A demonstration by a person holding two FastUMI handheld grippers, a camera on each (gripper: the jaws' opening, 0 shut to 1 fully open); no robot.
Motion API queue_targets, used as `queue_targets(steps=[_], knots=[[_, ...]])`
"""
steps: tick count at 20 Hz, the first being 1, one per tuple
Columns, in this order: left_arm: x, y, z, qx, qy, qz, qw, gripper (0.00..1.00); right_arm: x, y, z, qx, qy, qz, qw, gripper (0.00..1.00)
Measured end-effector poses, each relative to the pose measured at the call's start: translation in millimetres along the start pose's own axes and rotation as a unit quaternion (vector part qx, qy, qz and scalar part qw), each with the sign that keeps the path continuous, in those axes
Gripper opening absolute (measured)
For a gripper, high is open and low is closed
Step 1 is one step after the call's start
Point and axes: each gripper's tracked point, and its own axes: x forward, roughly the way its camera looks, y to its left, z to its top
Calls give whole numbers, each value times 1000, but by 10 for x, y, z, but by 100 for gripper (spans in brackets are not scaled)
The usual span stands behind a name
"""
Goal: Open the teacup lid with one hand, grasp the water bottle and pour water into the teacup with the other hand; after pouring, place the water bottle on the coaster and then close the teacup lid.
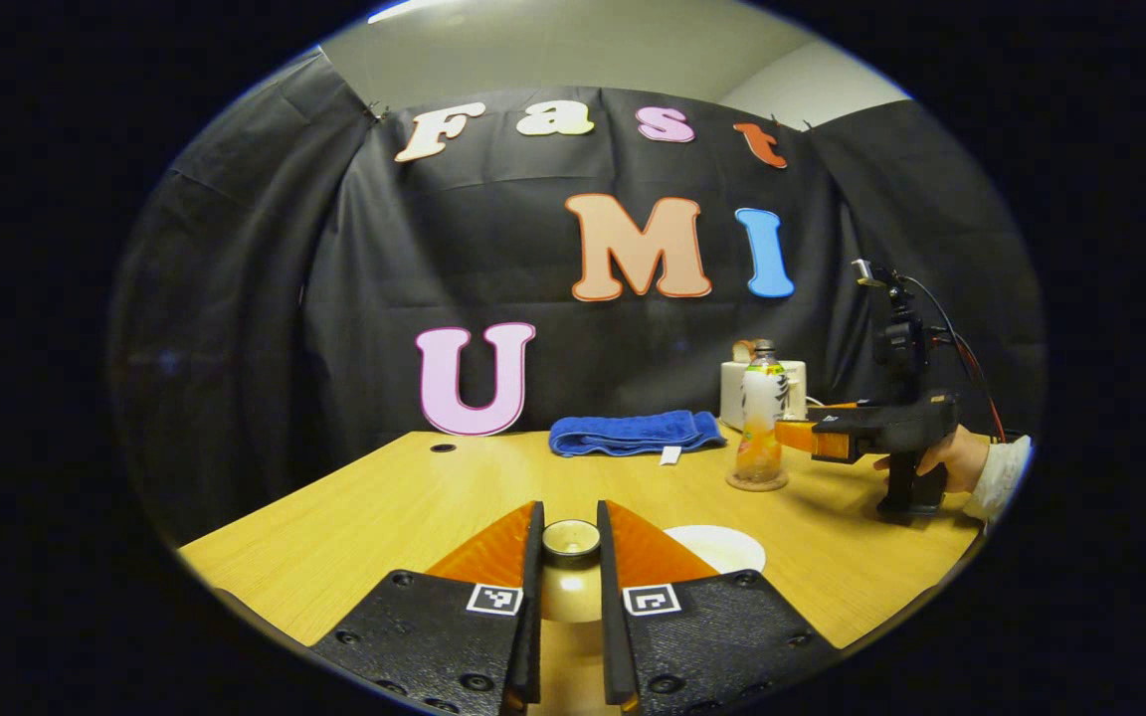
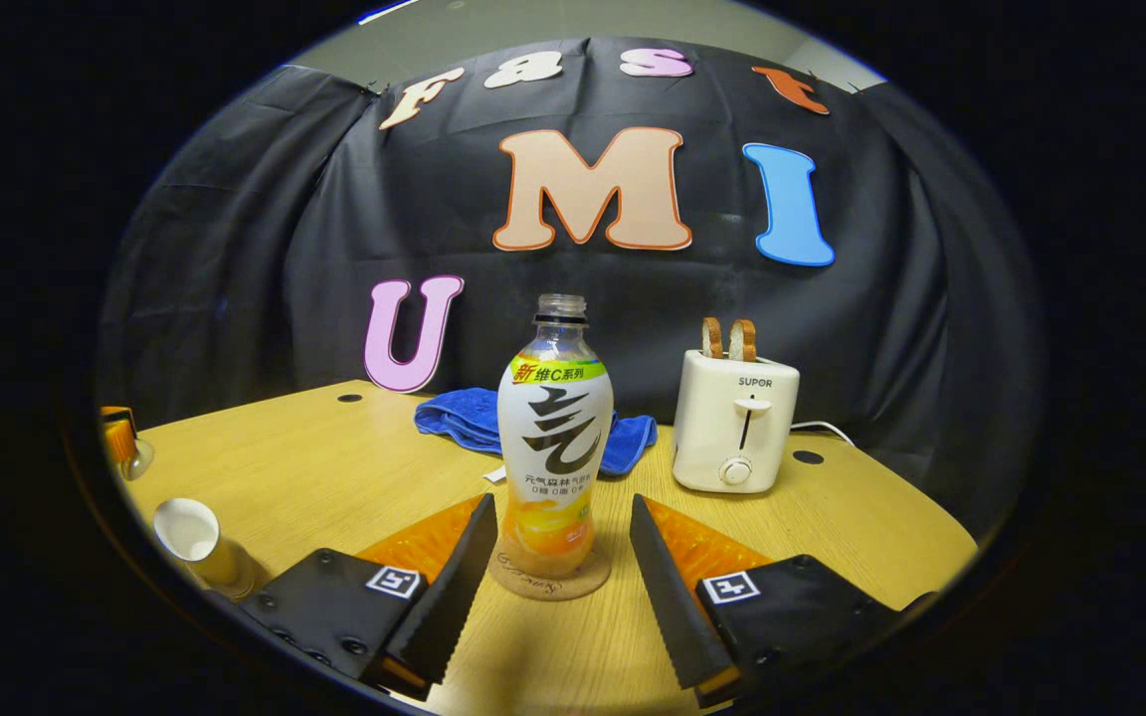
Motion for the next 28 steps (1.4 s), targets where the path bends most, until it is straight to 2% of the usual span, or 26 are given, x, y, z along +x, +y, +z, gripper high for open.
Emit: queue_targets(steps=[1,3,4,5,6,15,18,22,24,25,26,28], knots=[[35,-77,1,0,2,-8,1000,22,-63,-12,23,4,-3,1,1000,86],[93,-187,-9,1,7,-20,1000,22,-185,-33,86,9,-13,3,1000,86],[117,-235,-25,0,10,-25,1000,22,-240,-34,108,12,-18,4,1000,79],[147,-294,-53,-3,15,-31,999,22,-290,-48,137,14,-23,5,1000,79],[164,-344,-73,-5,20,-36,999,22,-329,-58,142,15,-26,6,1000,86],[273,-645,-232,19,50,-59,997,22,-512,-58,80,10,-30,13,999,86],[296,-693,-316,25,64,-62,996,23,-559,-42,64,11,-28,17,999,86],[306,-647,-361,32,70,-48,996,28,-630,-47,61,-1,-31,14,999,86],[294,-653,-324,31,64,-47,996,38,-680,-4,43,3,-27,17,999,86],[302,-655,-306,31,59,-44,997,48,-708,7,39,7,-27,18,999,83],[289,-650,-280,30,55,-42,997,62,-740,18,37,12,-27,17,999,86],[257,-648,-189,29,37,-33,998,91,-833,40,42,23,-30,15,999,86]])
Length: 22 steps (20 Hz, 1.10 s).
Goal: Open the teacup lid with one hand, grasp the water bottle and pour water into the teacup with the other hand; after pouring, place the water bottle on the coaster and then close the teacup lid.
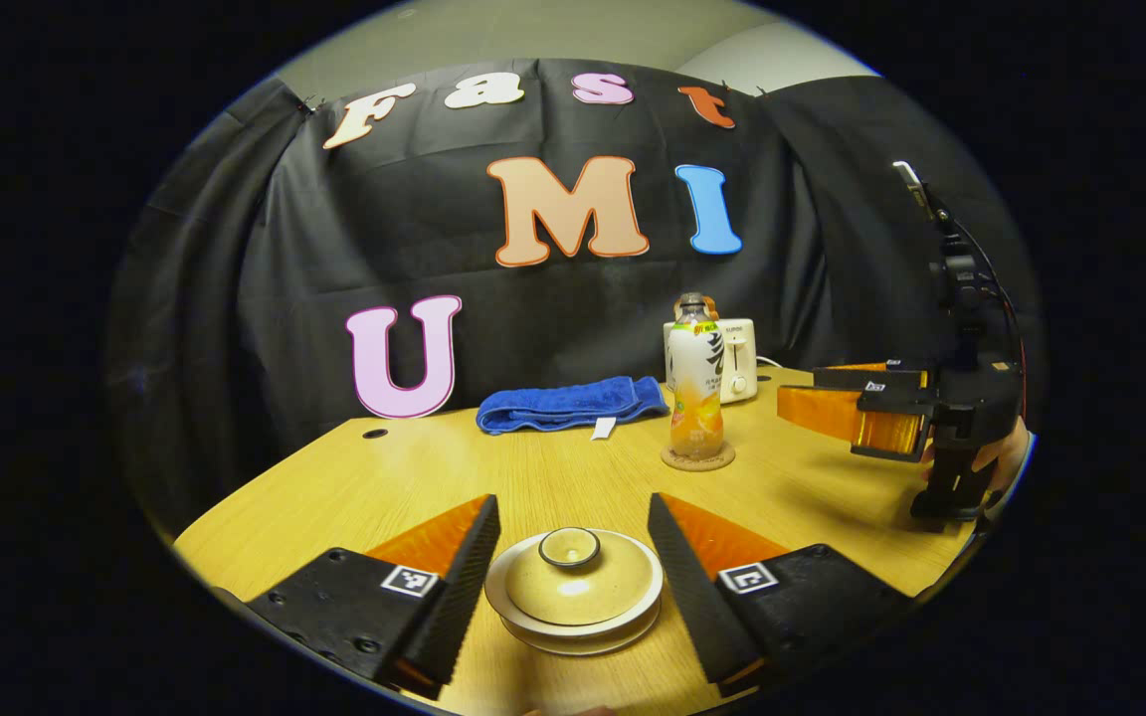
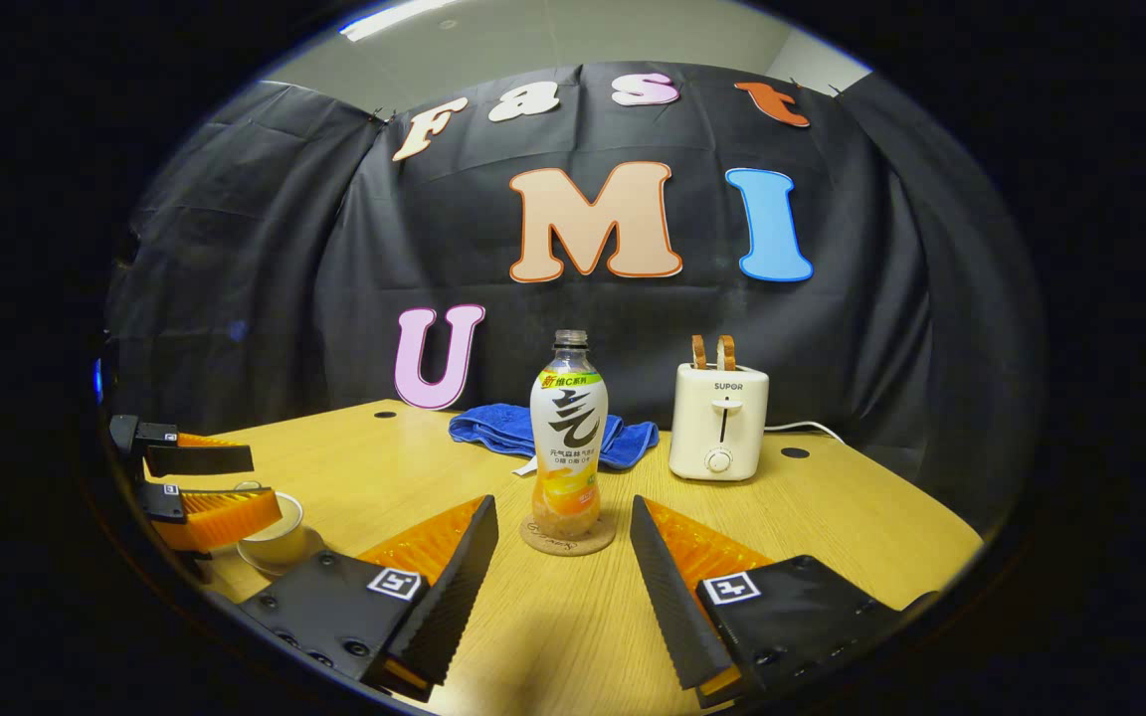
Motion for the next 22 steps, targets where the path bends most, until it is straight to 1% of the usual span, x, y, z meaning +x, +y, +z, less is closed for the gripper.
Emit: queue_targets(steps=[1,4,8,10,12,14,15,16,20,22], knots=[[-25,12,50,-1,-11,7,1000,94,-48,-4,6,4,-3,-4,1000,86],[-87,34,150,-13,-37,30,999,95,-232,-72,-4,1,-12,-34,999,86],[-133,16,203,-35,-58,50,996,95,-503,-44,-16,9,-22,-47,999,86],[-163,-1,198,-41,-61,55,996,95,-586,-36,-26,12,-29,-53,998,86],[-171,-38,169,-45,-62,56,996,95,-664,-55,-61,-3,-33,-64,997,86],[-172,-67,143,-45,-59,54,996,95,-705,-3,-103,-13,-31,-64,997,86],[-168,-63,112,-46,-58,55,996,95,-701,26,-125,-11,-28,-60,998,83],[-167,-57,85,-46,-55,56,996,95,-706,51,-163,-10,-25,-57,998,86],[-169,-49,88,-42,-58,59,996,96,-713,9,-162,-8,-26,-65,998,86],[-152,-46,90,-42,-57,60,996,96,-715,-27,-170,8,-24,-70,997,86]])
